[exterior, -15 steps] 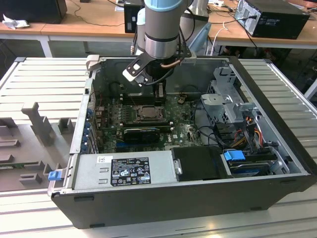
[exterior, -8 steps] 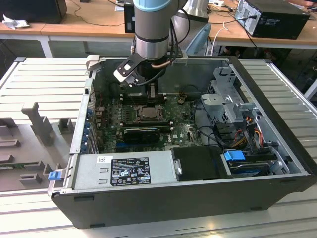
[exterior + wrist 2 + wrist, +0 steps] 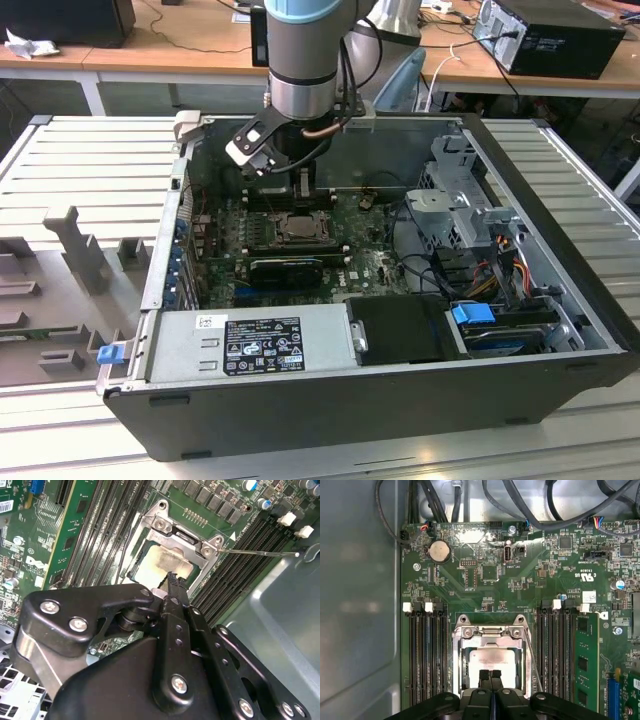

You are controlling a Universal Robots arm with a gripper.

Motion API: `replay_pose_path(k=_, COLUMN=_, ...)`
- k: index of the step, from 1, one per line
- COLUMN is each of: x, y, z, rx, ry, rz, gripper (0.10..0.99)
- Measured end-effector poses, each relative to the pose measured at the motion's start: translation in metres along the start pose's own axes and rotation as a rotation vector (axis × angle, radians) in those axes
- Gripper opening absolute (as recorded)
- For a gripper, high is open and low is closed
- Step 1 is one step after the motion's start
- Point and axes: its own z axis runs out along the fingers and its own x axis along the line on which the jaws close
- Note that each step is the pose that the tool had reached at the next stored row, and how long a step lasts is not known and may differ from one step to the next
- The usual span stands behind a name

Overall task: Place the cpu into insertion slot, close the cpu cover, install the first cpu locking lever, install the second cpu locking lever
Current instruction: 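Install the first cpu locking lever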

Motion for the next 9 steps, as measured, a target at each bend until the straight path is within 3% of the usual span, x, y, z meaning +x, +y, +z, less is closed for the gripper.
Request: replay_pose_path(k=9, x=0.0001, y=0.0001, z=-0.0039, rx=0.000, ry=0.0000, rz=0.000, gripper=0.106)
